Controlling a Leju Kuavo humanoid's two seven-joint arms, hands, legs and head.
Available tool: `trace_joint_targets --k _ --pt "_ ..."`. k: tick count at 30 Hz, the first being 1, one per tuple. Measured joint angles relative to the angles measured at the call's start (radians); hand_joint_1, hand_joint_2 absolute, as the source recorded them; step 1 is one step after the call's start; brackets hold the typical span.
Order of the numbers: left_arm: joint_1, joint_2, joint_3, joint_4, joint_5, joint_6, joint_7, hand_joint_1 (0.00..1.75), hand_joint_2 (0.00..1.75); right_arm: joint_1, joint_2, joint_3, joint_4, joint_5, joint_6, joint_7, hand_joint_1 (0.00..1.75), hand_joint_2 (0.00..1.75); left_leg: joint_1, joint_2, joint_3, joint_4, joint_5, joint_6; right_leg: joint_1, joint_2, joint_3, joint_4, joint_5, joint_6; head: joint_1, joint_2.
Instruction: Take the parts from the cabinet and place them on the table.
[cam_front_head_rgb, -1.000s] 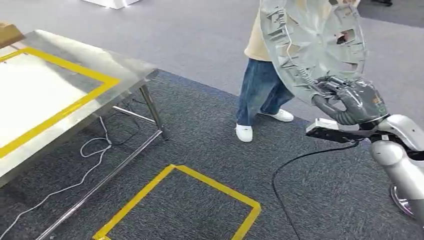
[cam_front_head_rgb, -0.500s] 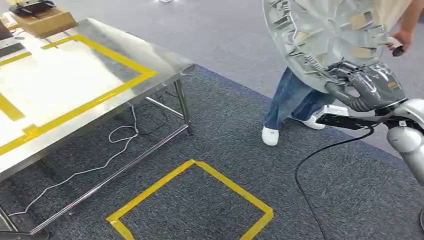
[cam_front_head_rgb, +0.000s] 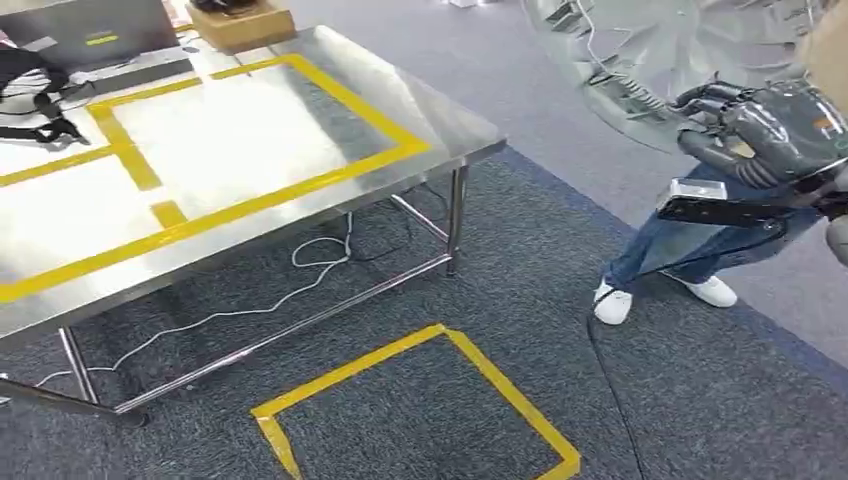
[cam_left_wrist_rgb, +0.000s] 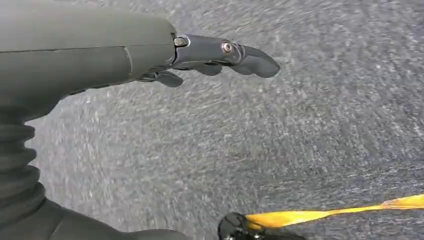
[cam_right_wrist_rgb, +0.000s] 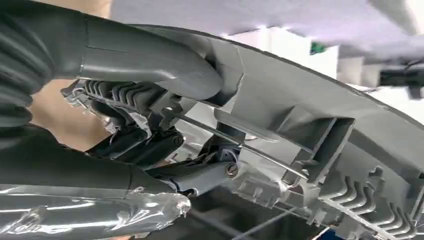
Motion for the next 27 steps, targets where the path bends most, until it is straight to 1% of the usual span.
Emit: trace_joint_targets --k 1,2,3,4,5,6,7,8,9,10,11,12,13,14,15,16,17,18,19,20,21,22,23,24,25,26,27 --pt "0.001 -0.002 0.0 0.0 -0.001 0.001 0.0 0.0 1.75 -0.016 -0.02 0.021 -0.001 -0.008 0.029 0.003 1.75 1.75 0.002 -0.013 -0.01 -0.006 0.008 -0.005 0.005 -0.015 -0.007 0.012 0.0 -0.009 -0.004 0.0" --pt "0.006 -0.004 0.001 0.0 -0.003 0.001 0.001 0.0 1.75 -0.035 -0.036 0.042 -0.002 -0.015 0.048 0.006 1.75 1.75 0.004 -0.027 -0.014 -0.008 0.012 -0.011 0.008 -0.027 -0.01 0.015 -0.001 -0.014 -0.002 0.0" --pt "0.011 -0.006 0.002 0.0 -0.003 0.0 0.002 0.0 1.75 -0.053 -0.049 0.059 -0.002 -0.024 0.068 0.012 1.75 1.75 0.007 -0.039 -0.017 -0.009 0.016 -0.017 0.01 -0.038 -0.01 0.016 -0.001 -0.02 -0.004 0.0" --pt "0.012 -0.002 0.003 0.0 -0.007 0.0 0.002 0.0 1.75 -0.072 -0.056 0.076 -0.002 -0.032 0.082 0.017 1.75 1.75 0.006 -0.042 -0.019 -0.006 0.012 -0.02 0.003 -0.053 -0.007 0.012 0.001 -0.028 -0.002 0.0" --pt "0.013 -0.009 0.005 0.002 -0.011 -0.001 0.002 0.0 1.75 -0.09 -0.071 0.097 -0.003 -0.041 0.098 0.023 1.75 1.75 -0.004 0.028 -0.025 0.011 -0.005 -0.029 0.006 -0.067 -0.002 0.01 0.0 -0.036 -0.013 0.0" --pt "0.008 -0.009 0.005 0.002 -0.013 -0.002 0.002 0.0 1.75 -0.109 -0.088 0.109 -0.003 -0.049 0.107 0.026 1.75 1.75 -0.003 0.076 -0.052 0.063 -0.037 -0.038 0.008 -0.082 -0.001 0.009 -0.002 -0.039 -0.021 0.0" --pt "0.005 -0.009 0.005 0.002 -0.019 -0.003 0.002 0.0 1.75 -0.134 -0.104 0.123 -0.003 -0.053 0.117 0.031 1.75 1.75 0.0 0.098 -0.09 0.137 -0.074 -0.042 0.01 -0.095 -0.001 0.009 -0.003 -0.041 -0.018 0.0" --pt "0.003 -0.011 0.005 0.002 -0.021 -0.005 0.002 0.0 1.75 -0.162 -0.112 0.138 -0.002 -0.056 0.124 0.032 1.75 1.75 0.003 0.106 -0.132 0.219 -0.104 -0.044 0.01 -0.109 0.0 0.009 -0.004 -0.042 -0.02 0.0" --pt "0.003 -0.016 0.005 0.002 -0.022 -0.004 0.001 0.0 1.75 -0.189 -0.117 0.153 -0.002 -0.06 0.133 0.035 1.75 1.75 0.006 0.108 -0.167 0.283 -0.118 -0.045 0.011 -0.123 0.001 0.009 -0.006 -0.044 -0.02 0.0" --pt "0.003 -0.019 0.005 0.003 -0.024 -0.005 -0.003 0.0 1.75 -0.211 -0.119 0.169 -0.001 -0.06 0.14 0.037 1.75 1.75 0.009 0.108 -0.181 0.299 -0.11 -0.045 0.012 -0.135 0.004 0.009 -0.008 -0.045 -0.021 0.0" --pt "0.003 -0.02 0.005 0.003 -0.026 -0.005 -0.006 0.0 1.75 -0.229 -0.121 0.182 0.001 -0.061 0.145 0.039 1.75 1.75 0.009 0.109 -0.17 0.272 -0.081 -0.043 0.014 -0.147 0.009 0.009 -0.011 -0.045 -0.02 0.0" --pt "0.003 -0.02 0.005 0.003 -0.029 -0.005 -0.01 0.0 1.75 -0.242 -0.124 0.192 0.003 -0.061 0.147 0.039 1.75 1.75 0.008 0.111 -0.141 0.216 -0.042 -0.038 0.016 -0.158 0.015 0.009 -0.015 -0.044 -0.02 0.0" --pt "0.003 -0.019 0.005 0.003 -0.03 -0.004 -0.015 0.0 1.75 -0.258 -0.125 0.203 0.005 -0.061 0.148 0.039 1.75 1.75 0.004 0.121 -0.094 0.123 0.008 -0.028 0.018 -0.171 0.023 0.008 -0.02 -0.043 -0.02 0.0" --pt "0.002 -0.019 0.005 0.003 -0.03 -0.004 -0.018 0.0 1.75 -0.272 -0.125 0.214 0.008 -0.062 0.148 0.039 1.75 1.75 -0.007 0.163 -0.05 0.042 0.041 -0.012 0.02 -0.181 0.029 0.007 -0.024 -0.042 -0.02 0.0" --pt "-0.001 -0.018 0.005 0.003 -0.031 -0.004 -0.019 0.0 1.75 -0.28 -0.126 0.223 0.011 -0.063 0.148 0.04 1.75 1.75 -0.02 0.193 -0.029 0.004 0.029 -0.007 0.03 -0.191 0.031 0.009 -0.029 -0.035 -0.021 0.0" --pt "-0.005 -0.018 0.005 0.003 -0.032 -0.003 -0.022 0.0 1.75 -0.286 -0.129 0.232 0.015 -0.062 0.147 0.042 1.75 1.75 -0.019 0.186 -0.029 -0.007 0.023 -0.004 0.032 -0.2 0.031 0.007 -0.03 -0.032 -0.018 0.0" --pt "-0.005 -0.018 0.005 0.003 -0.033 -0.002 -0.024 0.0 1.75 -0.294 -0.131 0.242 0.017 -0.06 0.146 0.043 1.75 1.75 -0.018 0.175 -0.032 -0.008 0.023 -0.004 0.034 -0.212 0.034 0.002 -0.031 -0.029 -0.017 0.0" --pt "-0.004 -0.018 0.005 0.003 -0.033 -0.001 -0.027 0.0 1.75 -0.3 -0.131 0.254 0.018 -0.06 0.144 0.045 1.75 1.75 -0.018 0.162 -0.033 -0.009 0.022 -0.001 0.033 -0.225 0.04 -0.005 -0.032 -0.026 -0.019 0.0" --pt "-0.003 -0.018 0.005 0.003 -0.033 0.0 -0.036 0.0 1.75 -0.306 -0.132 0.266 0.019 -0.063 0.142 0.047 1.75 1.75 -0.014 0.15 -0.026 -0.016 0.024 0.004 0.034 -0.235 0.05 -0.009 -0.036 -0.019 -0.019 0.0" --pt "-0.001 -0.019 0.006 0.003 -0.033 0.0 -0.044 0.0 1.75 -0.307 -0.136 0.277 0.02 -0.065 0.139 0.05 1.75 1.75 -0.006 0.138 -0.011 -0.028 0.027 0.009 0.029 -0.21 0.049 0.0 -0.048 -0.013 -0.016 0.0" --pt "-0.002 -0.021 0.006 0.003 -0.033 0.0 -0.054 0.0 1.75 -0.307 -0.138 0.285 0.02 -0.068 0.137 0.05 1.75 1.75 -0.002 0.129 -0.007 -0.029 0.026 0.012 0.029 -0.159 0.034 0.038 -0.069 -0.014 -0.017 0.0" --pt "-0.006 -0.02 0.006 0.003 -0.031 0.001 -0.07 0.0 1.75 -0.305 -0.147 0.293 0.021 -0.077 0.128 0.053 1.75 1.75 0.0 0.116 -0.007 -0.029 0.026 0.017 0.03 -0.127 -0.004 0.11 -0.101 -0.013 -0.015 0.0" --pt "-0.008 -0.02 0.007 0.003 -0.03 0.005 -0.087 0.0 1.75 -0.299 -0.157 0.298 0.02 -0.087 0.11 0.056 1.75 1.75 0.0 0.104 -0.007 -0.029 0.026 0.018 0.03 -0.113 -0.049 0.193 -0.135 -0.011 -0.01 0.0" --pt "-0.009 -0.021 0.008 0.003 -0.03 0.009 -0.095 0.0 1.75 -0.288 -0.165 0.299 0.018 -0.096 0.094 0.06 1.75 1.75 0.0 0.089 -0.006 -0.029 0.025 0.02 0.03 -0.11 -0.095 0.271 -0.161 -0.008 -0.01 0.0" --pt "-0.008 -0.02 0.008 0.003 -0.03 0.009 -0.097 0.0 1.75 -0.275 -0.173 0.299 0.015 -0.103 0.08 0.066 1.75 1.75 -0.001 0.072 -0.004 -0.028 0.024 0.021 0.03 -0.11 -0.128 0.314 -0.163 -0.007 -0.01 0.0" --pt "-0.006 -0.02 0.009 0.003 -0.03 0.009 -0.099 0.0 1.75 -0.264 -0.181 0.299 0.013 -0.106 0.071 0.07 1.75 1.75 0.0 0.058 0.0 -0.027 0.023 0.02 0.03 -0.11 -0.132 0.301 -0.136 -0.007 -0.011 0.0" --pt "-0.003 -0.02 0.01 0.003 -0.03 0.009 -0.099 0.0 1.75 -0.255 -0.189 0.299 0.012 -0.107 0.067 0.072 1.75 1.75 0.001 0.044 0.003 -0.027 0.021 0.019 0.029 -0.109 -0.114 0.247 -0.091 -0.007 -0.01 0.0"
